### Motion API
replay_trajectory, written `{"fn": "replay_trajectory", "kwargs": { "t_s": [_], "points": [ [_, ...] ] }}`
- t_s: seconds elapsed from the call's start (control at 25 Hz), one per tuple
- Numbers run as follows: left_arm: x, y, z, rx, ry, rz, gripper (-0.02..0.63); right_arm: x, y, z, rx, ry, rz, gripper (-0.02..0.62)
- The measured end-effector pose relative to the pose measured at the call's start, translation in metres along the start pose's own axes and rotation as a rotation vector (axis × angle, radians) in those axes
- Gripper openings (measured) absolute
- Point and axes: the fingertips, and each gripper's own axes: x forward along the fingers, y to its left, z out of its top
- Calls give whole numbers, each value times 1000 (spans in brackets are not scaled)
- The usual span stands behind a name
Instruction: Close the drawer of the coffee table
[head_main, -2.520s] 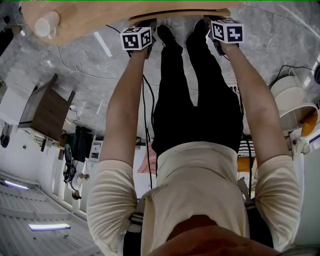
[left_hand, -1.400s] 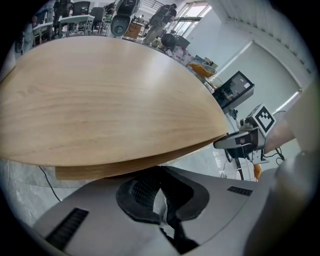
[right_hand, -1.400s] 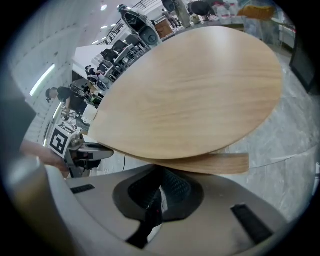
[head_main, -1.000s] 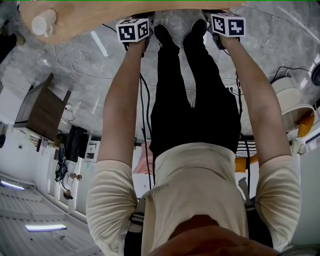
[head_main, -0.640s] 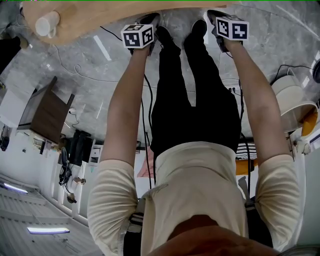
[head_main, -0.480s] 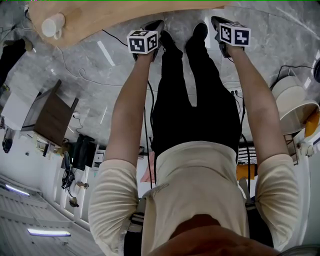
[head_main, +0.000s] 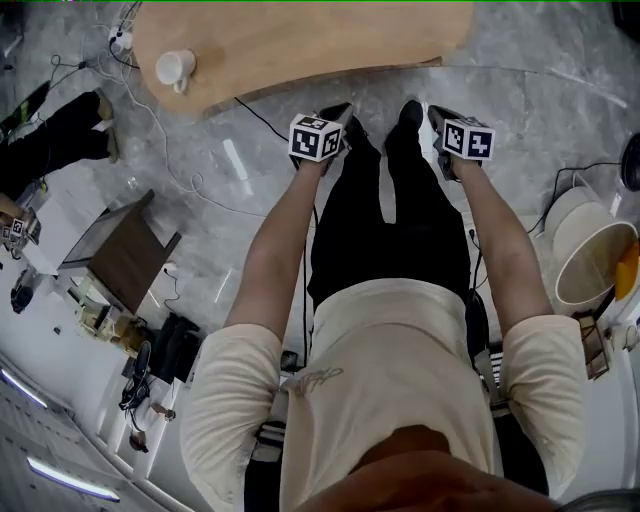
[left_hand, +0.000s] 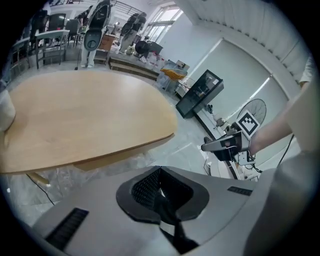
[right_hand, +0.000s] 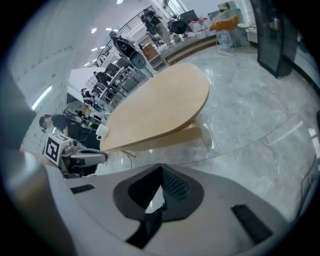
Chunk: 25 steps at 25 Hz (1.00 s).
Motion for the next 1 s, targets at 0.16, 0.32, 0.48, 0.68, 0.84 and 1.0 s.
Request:
{"fn": "replay_trajectory", "kwargs": {
  "t_s": [0.16, 0.32, 0.48, 0.68, 0.84, 1.0],
  "points": [
    [-54, -19, 2, 14, 0, 23, 5, -51, 35, -9, 23, -32, 14, -5],
    [-108, -43, -1, 21, -18, 46, 5, -103, 65, -16, 40, -71, 12, -5],
    [-151, -77, 14, -4, -110, 17, 5, -148, 99, 2, 39, -175, 51, -5],
    [-210, -112, 56, -42, -264, 17, 5, -199, 151, 25, -81, -283, 102, -5],
    [-257, -130, 106, -25, -393, 40, 5, -248, 184, 65, -148, -462, 93, -5],
    [-307, -161, 150, 112, -486, 34, 5, -289, 222, 92, -168, -575, 133, -5]
  ]
}}
